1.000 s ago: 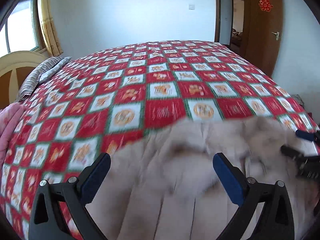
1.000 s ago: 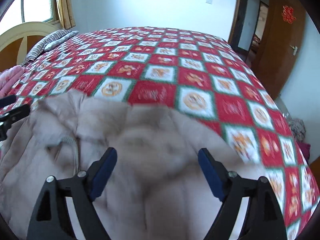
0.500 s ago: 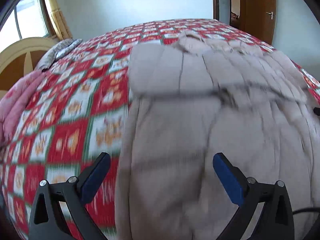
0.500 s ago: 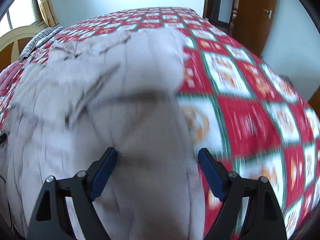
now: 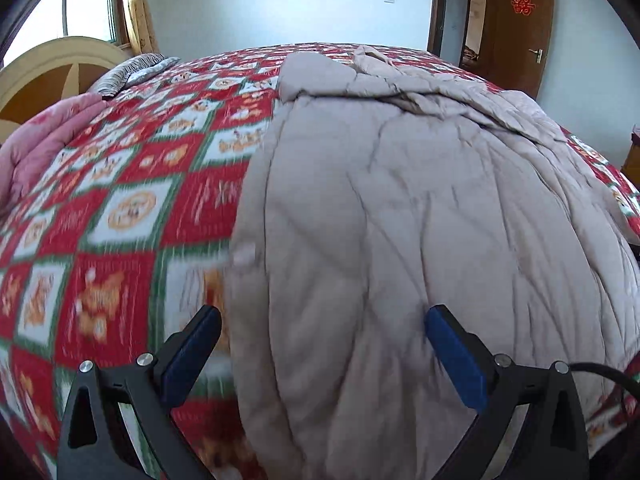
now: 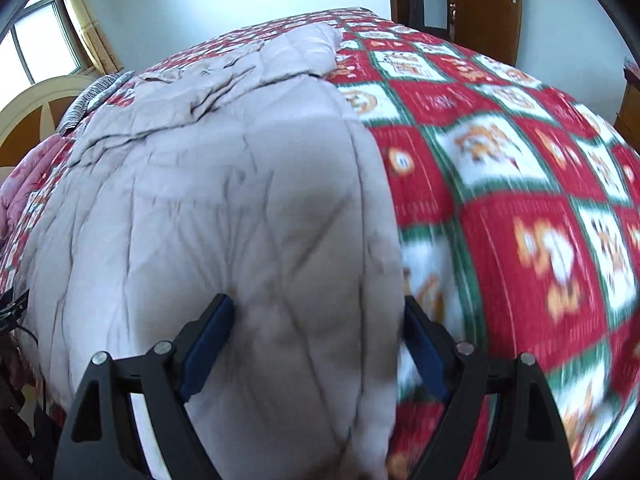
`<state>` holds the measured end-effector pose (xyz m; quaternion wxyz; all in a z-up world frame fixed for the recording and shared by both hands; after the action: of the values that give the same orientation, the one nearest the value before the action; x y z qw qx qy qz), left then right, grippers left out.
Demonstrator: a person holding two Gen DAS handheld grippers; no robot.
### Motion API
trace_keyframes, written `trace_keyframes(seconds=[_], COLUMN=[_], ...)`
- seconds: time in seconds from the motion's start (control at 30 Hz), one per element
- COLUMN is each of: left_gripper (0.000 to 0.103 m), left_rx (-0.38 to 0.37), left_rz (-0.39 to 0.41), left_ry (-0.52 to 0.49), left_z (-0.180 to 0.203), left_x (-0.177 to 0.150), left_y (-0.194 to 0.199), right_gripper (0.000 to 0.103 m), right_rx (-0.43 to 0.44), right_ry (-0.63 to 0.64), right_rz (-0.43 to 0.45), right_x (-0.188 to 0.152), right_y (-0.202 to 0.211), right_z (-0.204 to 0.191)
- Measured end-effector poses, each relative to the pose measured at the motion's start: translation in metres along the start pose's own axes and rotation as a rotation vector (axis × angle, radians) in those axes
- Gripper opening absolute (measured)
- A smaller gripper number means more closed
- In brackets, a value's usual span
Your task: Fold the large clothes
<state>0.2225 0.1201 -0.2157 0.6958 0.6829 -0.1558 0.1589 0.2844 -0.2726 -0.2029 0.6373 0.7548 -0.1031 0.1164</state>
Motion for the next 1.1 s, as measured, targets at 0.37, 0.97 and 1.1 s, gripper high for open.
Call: trace_keyframes(seconds=[0.37,0.97,1.1], left_gripper=[0.102,0.016,0.012], left_rx=[-0.084,-0.067,-0.075], left_rz=[0.002,0.056,0.089], left_ry=[0.016,-0.049,-0.05], left_z=[0.012,0.019,0.018], left_x=[-0.023,-0.025,-0.023], left_y=[0.001,0.02,0.033], right_gripper=[0.066,0.014,0.012], right_rx=[0.04,0.171,0.193], right_ry=[0.007,0.037,0.026], right_rz=[0.008,0.086,0.106], right_x=[-0.054,-0.063,-0.063], right_y=[0.005,0.02,0.027], right_z=[-0.008,-0.022,-0.02])
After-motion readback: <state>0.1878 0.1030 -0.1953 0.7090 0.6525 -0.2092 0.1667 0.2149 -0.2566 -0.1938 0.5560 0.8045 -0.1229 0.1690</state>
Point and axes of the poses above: each gripper's, at about its wrist camera, not at the fingertips, and y roughly against the way its jaws point, z to its right, x to its top, the point moved 4 cm from there along -y, roughly the way its jaws point, and after that the axes turned 15 degrees about -z, right-handed, at the moved point
